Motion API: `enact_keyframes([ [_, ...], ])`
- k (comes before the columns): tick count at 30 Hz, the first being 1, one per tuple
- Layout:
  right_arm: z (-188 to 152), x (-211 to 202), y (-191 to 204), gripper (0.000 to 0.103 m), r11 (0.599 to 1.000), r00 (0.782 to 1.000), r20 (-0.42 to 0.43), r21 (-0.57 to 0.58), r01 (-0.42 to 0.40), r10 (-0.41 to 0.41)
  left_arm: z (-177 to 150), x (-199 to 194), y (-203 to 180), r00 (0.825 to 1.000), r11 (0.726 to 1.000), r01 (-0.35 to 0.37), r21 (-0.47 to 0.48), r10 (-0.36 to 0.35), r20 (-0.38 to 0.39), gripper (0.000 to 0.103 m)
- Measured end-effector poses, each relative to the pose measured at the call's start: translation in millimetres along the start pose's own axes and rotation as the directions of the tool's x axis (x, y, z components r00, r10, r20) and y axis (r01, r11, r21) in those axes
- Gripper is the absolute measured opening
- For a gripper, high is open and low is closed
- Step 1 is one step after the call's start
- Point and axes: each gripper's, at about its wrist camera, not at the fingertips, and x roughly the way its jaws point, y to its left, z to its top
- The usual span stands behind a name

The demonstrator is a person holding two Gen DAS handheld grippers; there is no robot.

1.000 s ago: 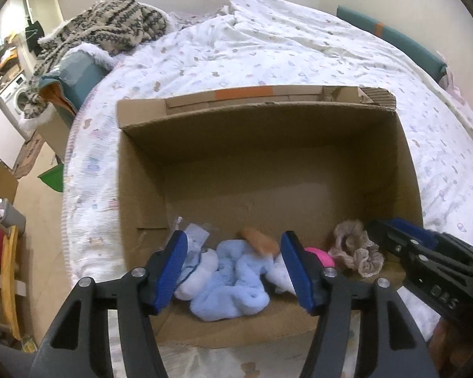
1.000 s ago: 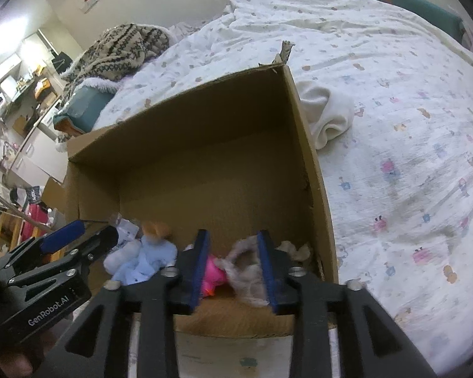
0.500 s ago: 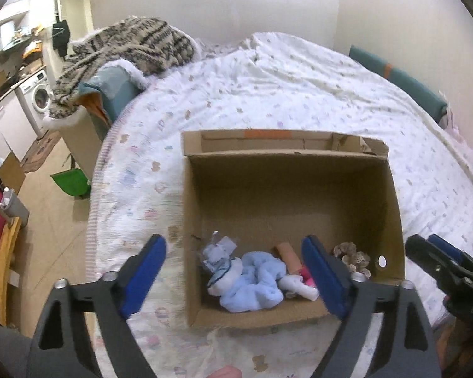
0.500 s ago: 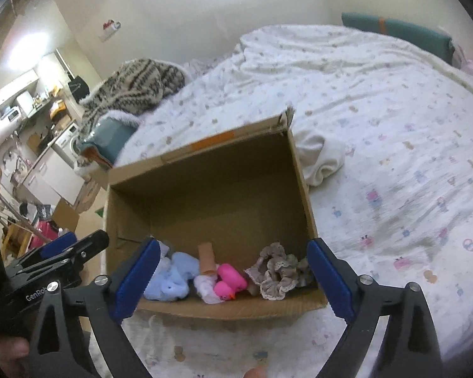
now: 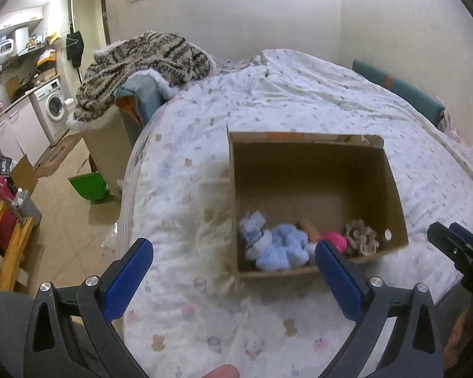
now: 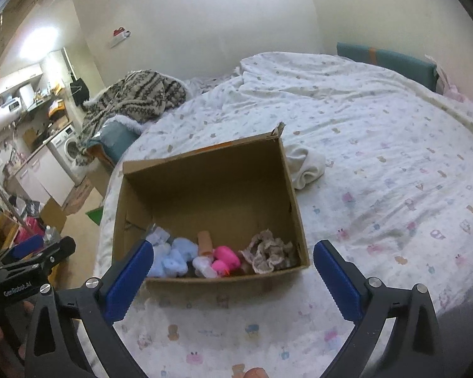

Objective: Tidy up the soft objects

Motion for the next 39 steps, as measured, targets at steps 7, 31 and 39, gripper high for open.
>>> enact_keyframes([
  [7,-17.7,2.7,9.3,0.103,0.999,1.0,-0.01,-0.044,0.021,-0.022,-24.7,1.9,5.7,1.0,1.0,0.005,-0.024,-0.005,0.004,0.102],
  [31,-26.6,22.0,14.1,0.103,0.996,0.998,-0.015,-0.065,0.065,-0.066,-38.2,28.8,-2.0,0.997,0.998,0.026,-0.061,-0.03,-0.076,0.102],
  [39,-27.7,24.7,13.9,0.103,0.996,0.998,-0.027,-0.062,0.061,-0.063,-38.5,29.3,0.0,0.997,0.998,0.018,-0.066,-0.023,-0.075,0.102],
])
